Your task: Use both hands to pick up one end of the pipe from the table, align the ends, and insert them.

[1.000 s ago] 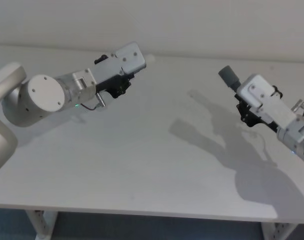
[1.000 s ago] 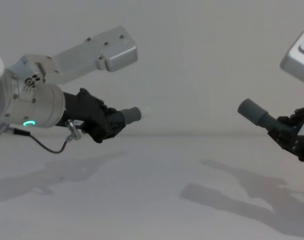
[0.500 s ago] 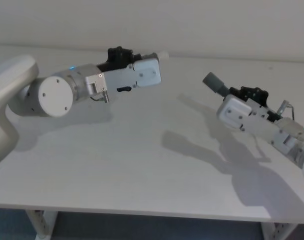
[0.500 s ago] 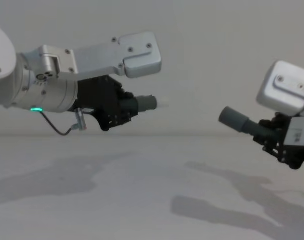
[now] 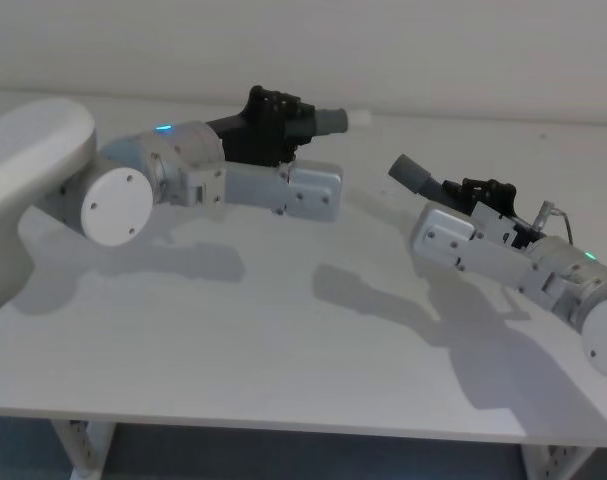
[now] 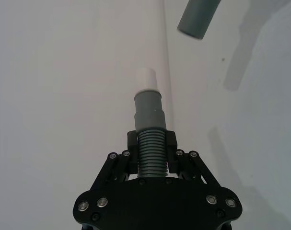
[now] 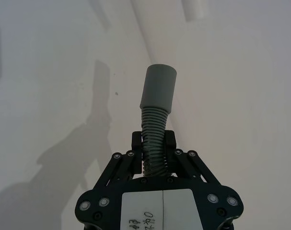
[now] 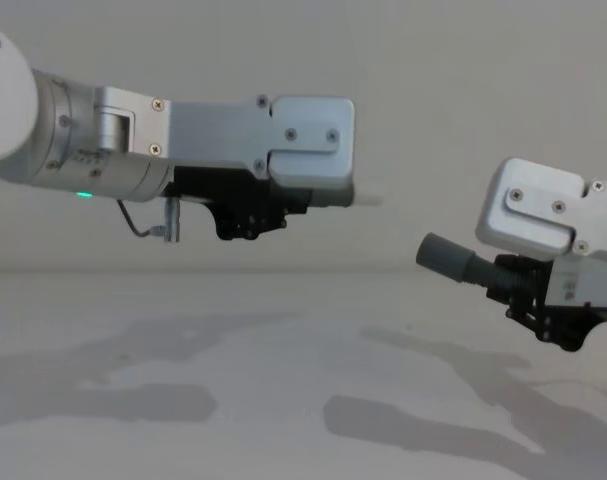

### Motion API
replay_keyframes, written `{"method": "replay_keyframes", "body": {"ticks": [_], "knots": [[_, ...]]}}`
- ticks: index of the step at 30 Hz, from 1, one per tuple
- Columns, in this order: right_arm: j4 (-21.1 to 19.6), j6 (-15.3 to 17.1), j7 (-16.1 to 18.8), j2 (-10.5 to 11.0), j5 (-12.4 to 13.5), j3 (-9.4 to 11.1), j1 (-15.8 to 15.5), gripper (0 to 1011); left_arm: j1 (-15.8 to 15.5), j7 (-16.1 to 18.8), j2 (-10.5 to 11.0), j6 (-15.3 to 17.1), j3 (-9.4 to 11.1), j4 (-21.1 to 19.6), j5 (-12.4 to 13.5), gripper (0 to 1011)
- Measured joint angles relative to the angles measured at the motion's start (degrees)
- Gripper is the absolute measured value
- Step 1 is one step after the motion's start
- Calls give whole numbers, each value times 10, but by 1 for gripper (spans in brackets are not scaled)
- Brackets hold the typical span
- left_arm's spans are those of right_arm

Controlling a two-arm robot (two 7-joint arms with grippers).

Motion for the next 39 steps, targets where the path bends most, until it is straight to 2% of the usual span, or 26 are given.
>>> {"method": "replay_keyframes", "body": {"ticks": [4,9,15,16,18,22,27,39], "knots": [[1,1,0,-3,-2,1,0,264,-10,0,9,-23,15,-10,30,322],[2,-10,-7,-2,-7,4,-2,264,-17,0,16,-39,26,-18,53,322],[4,-50,-31,10,-22,8,-6,263,-23,0,21,-51,35,-23,69,322],[4,-50,-31,10,-22,8,-6,263,-23,0,21,-51,35,-23,69,322],[7,-74,-43,21,-33,8,-6,264,-24,-1,22,-55,38,-25,74,322],[11,-100,-54,32,-45,8,-6,264,-26,-1,24,-59,40,-26,79,322],[22,-152,-75,56,-71,4,-1,264,-28,-1,26,-63,43,-29,85,322],[40,-204,-84,71,-98,-1,12,264,-30,-1,27,-68,46,-31,91,322]]}}
